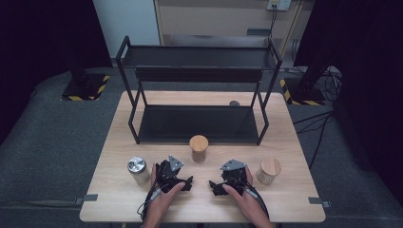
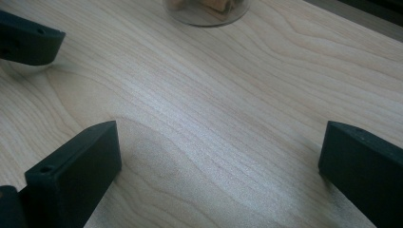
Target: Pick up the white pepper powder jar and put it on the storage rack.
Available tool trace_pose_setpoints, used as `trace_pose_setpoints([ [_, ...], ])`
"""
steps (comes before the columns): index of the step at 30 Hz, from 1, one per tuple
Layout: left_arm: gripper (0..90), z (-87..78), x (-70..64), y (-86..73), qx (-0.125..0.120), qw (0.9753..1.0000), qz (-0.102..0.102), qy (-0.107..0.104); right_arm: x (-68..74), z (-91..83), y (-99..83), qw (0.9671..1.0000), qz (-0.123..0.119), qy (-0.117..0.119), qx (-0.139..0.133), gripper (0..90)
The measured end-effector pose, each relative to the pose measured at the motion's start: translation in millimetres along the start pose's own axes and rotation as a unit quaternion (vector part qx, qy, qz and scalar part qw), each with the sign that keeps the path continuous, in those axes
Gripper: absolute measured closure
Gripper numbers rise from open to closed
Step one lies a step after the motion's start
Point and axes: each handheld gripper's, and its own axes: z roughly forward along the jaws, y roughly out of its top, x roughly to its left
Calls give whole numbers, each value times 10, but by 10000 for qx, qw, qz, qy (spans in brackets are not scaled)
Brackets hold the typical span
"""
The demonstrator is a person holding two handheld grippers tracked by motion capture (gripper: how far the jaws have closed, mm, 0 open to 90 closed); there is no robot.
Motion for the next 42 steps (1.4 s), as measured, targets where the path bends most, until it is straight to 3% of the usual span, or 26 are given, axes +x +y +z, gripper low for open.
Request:
trace_pose_setpoints([
  [18,12,-343,91,219,-259,9996,-31,60,9,2,2,10000,37,-31,3,3],
  [30,13,-477,150,326,-424,9991,-49,78,15,6,7,10000,-7,8,5,3],
  [42,13,-601,232,363,-433,9990,-60,119,17,5,3,10000,0,-1,-2,3],
])
